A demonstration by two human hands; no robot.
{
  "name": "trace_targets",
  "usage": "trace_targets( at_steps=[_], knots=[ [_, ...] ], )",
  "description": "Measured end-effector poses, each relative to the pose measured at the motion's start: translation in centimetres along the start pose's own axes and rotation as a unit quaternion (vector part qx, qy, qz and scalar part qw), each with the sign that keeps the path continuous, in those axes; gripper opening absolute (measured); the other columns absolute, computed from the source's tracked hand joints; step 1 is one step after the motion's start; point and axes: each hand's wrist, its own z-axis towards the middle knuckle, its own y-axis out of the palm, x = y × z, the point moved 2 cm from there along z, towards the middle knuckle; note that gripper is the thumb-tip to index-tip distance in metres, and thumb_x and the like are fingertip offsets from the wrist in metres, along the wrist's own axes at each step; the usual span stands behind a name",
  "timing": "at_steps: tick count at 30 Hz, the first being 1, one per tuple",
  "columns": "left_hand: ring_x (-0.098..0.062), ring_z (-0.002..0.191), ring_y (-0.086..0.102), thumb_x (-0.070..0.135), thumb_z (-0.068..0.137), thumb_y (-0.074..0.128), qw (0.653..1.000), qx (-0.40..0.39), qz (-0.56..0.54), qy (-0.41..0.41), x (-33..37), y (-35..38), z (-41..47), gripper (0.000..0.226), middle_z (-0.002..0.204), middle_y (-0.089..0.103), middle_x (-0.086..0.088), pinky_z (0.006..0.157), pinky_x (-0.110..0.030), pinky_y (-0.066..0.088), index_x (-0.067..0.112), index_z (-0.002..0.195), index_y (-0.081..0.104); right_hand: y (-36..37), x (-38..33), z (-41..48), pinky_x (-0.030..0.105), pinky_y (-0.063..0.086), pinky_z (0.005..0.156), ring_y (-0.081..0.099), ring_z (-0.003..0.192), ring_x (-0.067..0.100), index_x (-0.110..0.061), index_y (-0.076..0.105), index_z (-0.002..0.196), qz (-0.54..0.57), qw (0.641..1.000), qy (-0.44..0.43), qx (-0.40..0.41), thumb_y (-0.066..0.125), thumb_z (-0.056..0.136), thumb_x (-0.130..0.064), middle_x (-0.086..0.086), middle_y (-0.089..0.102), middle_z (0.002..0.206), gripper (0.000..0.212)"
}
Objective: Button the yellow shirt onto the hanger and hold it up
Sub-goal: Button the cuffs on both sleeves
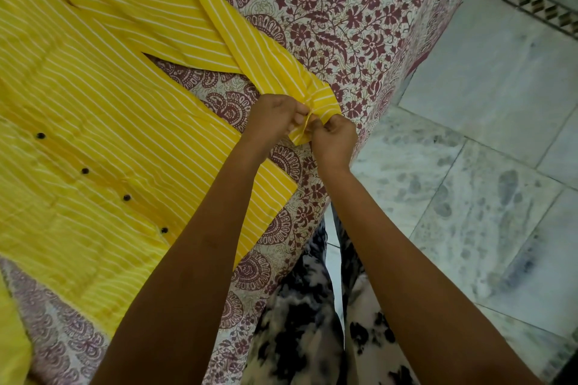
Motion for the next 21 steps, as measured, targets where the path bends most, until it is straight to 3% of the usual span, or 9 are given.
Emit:
trace_targets(
  at_steps=[5, 11, 14, 18, 21],
  knots=[
    [0.006, 0.059, 0.054, 0.005, 0.083, 0.063, 0.996, 0.0, 0.034, 0.085, -0.5, -0.5, -0.1, 0.01, 0.067, 0.058, 0.011, 0.059, -0.011, 0.04, 0.003, 0.091, 0.069, 0.5, 0.2, -0.1, 0.047, 0.044, 0.051, 0.042, 0.053, 0.023, -0.007, 0.043, 0.052, 0.055, 0.998, 0.017, 0.001, 0.06, 0.074, -0.022, 0.016, 0.047, 0.054, 0.031],
    [0.004, 0.065, 0.053, 0.008, 0.078, 0.07, 0.986, 0.059, 0.087, 0.132, -0.9, -0.1, 0.2, 0.012, 0.077, 0.061, 0.001, 0.058, -0.001, 0.042, 0.002, 0.089, 0.069, 0.5, -0.9, -0.5, 0.038, 0.033, 0.056, 0.032, 0.058, 0.023, -0.015, 0.033, 0.048, 0.099, 0.993, 0.057, -0.02, 0.053, 0.065, -0.026, 0.012, 0.034, 0.057, 0.028],
    [0.003, 0.063, 0.054, 0.008, 0.079, 0.068, 0.978, 0.083, 0.105, 0.16, -1.0, 0.0, 0.1, 0.008, 0.078, 0.065, 0.0, 0.059, -0.002, 0.041, 0.005, 0.086, 0.068, 0.3, -1.2, -0.5, 0.036, 0.034, 0.058, 0.031, 0.058, 0.024, -0.016, 0.034, 0.049, 0.124, 0.989, 0.072, -0.023, 0.061, 0.071, -0.026, 0.01, 0.032, 0.057, 0.037],
    [-0.005, 0.065, 0.056, 0.012, 0.078, 0.07, 0.971, 0.096, 0.123, 0.179, -1.0, 0.1, -0.4, 0.008, 0.078, 0.066, -0.001, 0.063, -0.015, 0.047, 0.006, 0.083, 0.068, 0.1, -0.7, -0.2, 0.045, 0.042, 0.053, 0.039, 0.058, 0.029, -0.009, 0.046, 0.06, 0.122, 0.988, 0.075, -0.053, 0.066, 0.08, -0.023, 0.018, 0.041, 0.062, 0.033],
    [-0.009, 0.065, 0.056, 0.011, 0.08, 0.068, 0.972, 0.072, 0.137, 0.176, -1.1, 0.0, -0.5, 0.006, 0.079, 0.067, -0.005, 0.064, -0.021, 0.047, 0.006, 0.082, 0.067, -0.4, -0.4, 0.1, 0.038, 0.044, 0.06, 0.042, 0.059, 0.025, -0.013, 0.038, 0.052, 0.133, 0.983, 0.098, -0.076, 0.062, 0.087, -0.015, 0.012, 0.041, 0.06, 0.043]
  ],
)
